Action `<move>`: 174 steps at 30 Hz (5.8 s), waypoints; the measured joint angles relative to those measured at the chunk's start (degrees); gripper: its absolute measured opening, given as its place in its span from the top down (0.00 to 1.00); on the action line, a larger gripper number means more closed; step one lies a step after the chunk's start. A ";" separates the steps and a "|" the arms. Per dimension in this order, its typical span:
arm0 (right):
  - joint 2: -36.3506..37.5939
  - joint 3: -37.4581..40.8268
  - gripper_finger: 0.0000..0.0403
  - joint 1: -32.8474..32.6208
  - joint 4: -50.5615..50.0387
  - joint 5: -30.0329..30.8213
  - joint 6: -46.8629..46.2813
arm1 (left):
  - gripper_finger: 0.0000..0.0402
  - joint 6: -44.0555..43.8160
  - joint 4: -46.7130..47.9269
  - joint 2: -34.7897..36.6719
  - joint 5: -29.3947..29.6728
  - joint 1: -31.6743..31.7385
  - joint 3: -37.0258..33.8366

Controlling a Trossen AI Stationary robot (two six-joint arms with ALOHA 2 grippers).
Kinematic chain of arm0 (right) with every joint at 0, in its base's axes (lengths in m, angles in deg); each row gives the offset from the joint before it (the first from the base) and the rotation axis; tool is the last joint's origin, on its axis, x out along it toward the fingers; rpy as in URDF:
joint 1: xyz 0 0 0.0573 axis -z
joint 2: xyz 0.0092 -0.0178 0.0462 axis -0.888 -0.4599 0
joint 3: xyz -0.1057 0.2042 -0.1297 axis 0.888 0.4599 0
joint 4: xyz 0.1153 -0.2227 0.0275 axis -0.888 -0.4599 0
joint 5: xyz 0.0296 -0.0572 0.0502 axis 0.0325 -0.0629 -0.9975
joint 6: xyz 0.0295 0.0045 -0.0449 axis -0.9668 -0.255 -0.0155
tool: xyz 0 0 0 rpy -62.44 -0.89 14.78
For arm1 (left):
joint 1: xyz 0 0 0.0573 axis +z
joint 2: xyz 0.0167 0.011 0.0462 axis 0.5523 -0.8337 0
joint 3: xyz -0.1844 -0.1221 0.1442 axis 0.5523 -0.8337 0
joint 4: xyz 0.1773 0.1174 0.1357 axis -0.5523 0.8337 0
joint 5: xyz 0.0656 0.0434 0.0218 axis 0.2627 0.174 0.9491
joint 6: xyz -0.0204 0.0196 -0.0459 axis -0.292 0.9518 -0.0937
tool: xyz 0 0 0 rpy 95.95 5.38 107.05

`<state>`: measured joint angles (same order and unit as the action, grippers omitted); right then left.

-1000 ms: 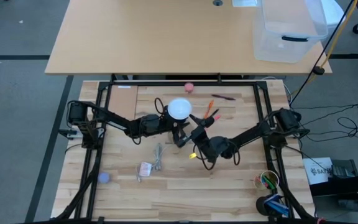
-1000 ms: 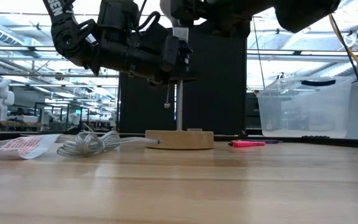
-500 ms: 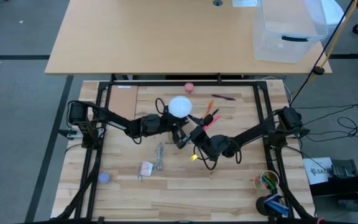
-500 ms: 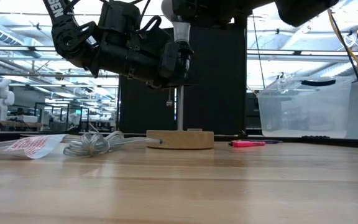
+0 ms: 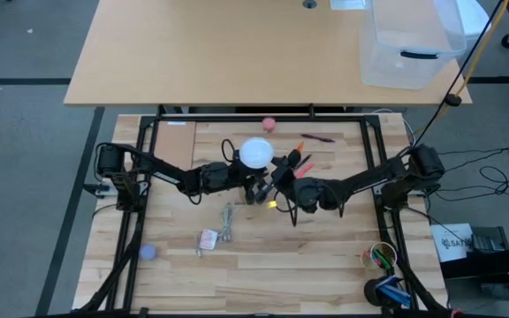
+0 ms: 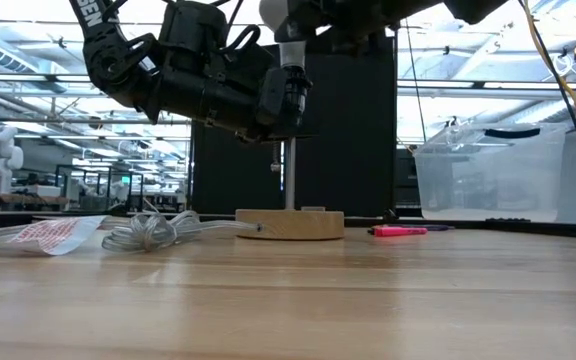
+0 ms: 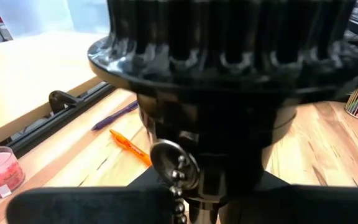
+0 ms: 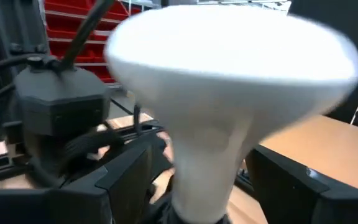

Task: Screw lightbulb
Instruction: Remove the white lightbulb from the desk lamp

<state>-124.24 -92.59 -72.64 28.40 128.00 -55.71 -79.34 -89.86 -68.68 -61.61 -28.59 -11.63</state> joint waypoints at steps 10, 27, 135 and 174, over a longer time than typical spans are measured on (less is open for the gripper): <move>2.50 0.04 0.41 1.08 -3.12 -3.41 3.68 | 0.86 0.93 0.53 0.07 -1.54 0.07 0.04; 6.69 0.09 0.57 4.54 -13.27 -17.21 2.07 | 0.86 2.01 1.25 0.11 -21.14 3.16 -0.02; 6.06 5.60 0.62 3.95 -2.61 -26.44 -2.12 | 0.93 3.65 4.47 -0.04 -35.75 4.85 -0.02; 20.62 5.68 0.27 5.40 -22.55 -52.59 5.41 | 0.93 6.77 5.25 0.02 -42.60 4.18 0.01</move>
<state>-103.61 -86.90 -67.23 5.85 75.41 -50.29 -72.56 -84.61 -68.66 -104.21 -24.41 -11.62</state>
